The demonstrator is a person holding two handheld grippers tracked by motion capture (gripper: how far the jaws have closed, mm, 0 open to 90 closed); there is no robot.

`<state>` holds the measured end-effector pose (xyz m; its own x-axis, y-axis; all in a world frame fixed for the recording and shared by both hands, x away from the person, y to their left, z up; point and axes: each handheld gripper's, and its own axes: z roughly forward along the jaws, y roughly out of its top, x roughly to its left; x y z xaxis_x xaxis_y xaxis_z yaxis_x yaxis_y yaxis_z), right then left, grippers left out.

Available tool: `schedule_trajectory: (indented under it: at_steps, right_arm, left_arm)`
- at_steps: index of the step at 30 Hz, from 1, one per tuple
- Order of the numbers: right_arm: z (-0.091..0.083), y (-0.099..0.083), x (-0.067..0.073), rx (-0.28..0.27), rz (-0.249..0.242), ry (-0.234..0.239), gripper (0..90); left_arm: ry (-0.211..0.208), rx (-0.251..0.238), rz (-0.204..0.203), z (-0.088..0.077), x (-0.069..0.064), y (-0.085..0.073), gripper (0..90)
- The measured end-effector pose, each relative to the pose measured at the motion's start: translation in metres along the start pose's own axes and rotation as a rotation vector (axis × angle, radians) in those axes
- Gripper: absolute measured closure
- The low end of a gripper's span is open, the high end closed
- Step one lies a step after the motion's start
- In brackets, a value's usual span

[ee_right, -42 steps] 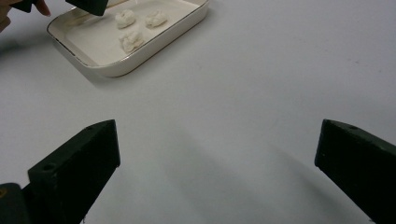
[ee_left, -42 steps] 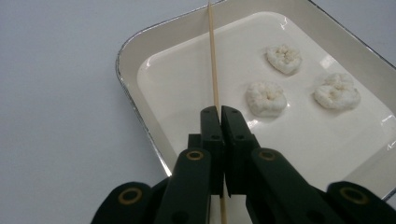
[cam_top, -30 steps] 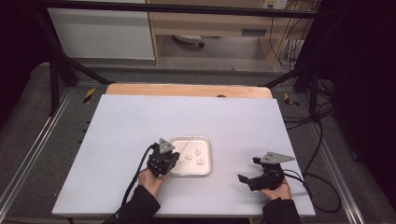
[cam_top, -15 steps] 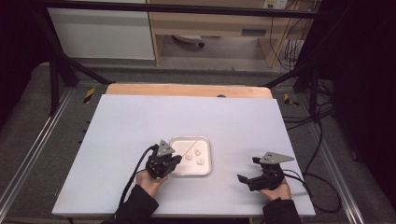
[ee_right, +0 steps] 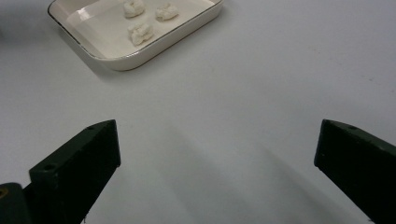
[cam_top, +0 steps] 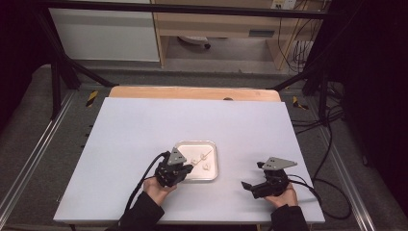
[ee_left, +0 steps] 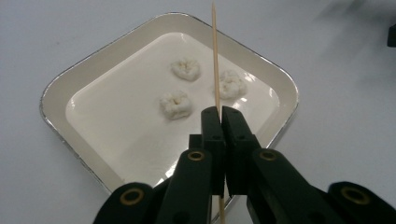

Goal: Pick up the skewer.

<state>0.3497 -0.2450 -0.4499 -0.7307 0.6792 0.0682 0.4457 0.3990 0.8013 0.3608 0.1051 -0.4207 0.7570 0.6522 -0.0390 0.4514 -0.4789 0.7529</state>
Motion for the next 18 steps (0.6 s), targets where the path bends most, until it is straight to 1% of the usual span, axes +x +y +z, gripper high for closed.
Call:
schedule_trajectory:
  at_steps: [2,4,5,7,9,12,13,15,17,18]
  right_arm:
    - [0.000,0.001,0.001,0.003,-0.014,-0.009,1.0]
    - [0.000,0.002,0.002,0.002,-0.016,-0.010,0.9]
    - [0.000,0.003,0.003,0.010,-0.032,-0.018,1.0]
    - [0.001,0.004,0.004,0.016,-0.038,-0.020,1.0]
    - [0.003,0.007,0.007,0.034,-0.070,-0.026,1.0]
    - [0.004,0.009,0.010,0.043,-0.095,-0.031,1.0]
    - [0.004,0.010,0.011,0.046,-0.100,-0.033,1.0]
    - [0.006,0.011,0.012,0.049,-0.109,-0.033,1.0]
    - [0.006,0.012,0.013,0.054,-0.113,-0.033,1.0]
    - [0.007,0.014,0.016,0.062,-0.134,-0.039,1.0]
  left_arm:
    - [-0.012,0.008,0.019,0.000,-0.002,0.002,88.5]
    - [-0.018,0.011,0.021,0.000,-0.003,0.002,88.5]
    - [-0.021,0.012,0.026,0.000,-0.004,0.003,88.5]
    - [-0.028,0.015,0.032,0.000,-0.005,0.004,88.4]
    - [-0.041,0.020,0.045,-0.001,-0.007,0.006,88.5]
    - [-0.045,0.028,0.054,-0.001,-0.008,0.008,88.4]
    - [-0.052,0.030,0.057,-0.001,-0.008,0.009,88.4]
    - [-0.054,0.031,0.058,-0.001,-0.008,0.010,88.4]
    - [-0.056,0.035,0.067,0.000,-0.009,0.012,88.5]
    - [-0.058,0.042,0.077,0.000,-0.009,0.013,88.4]
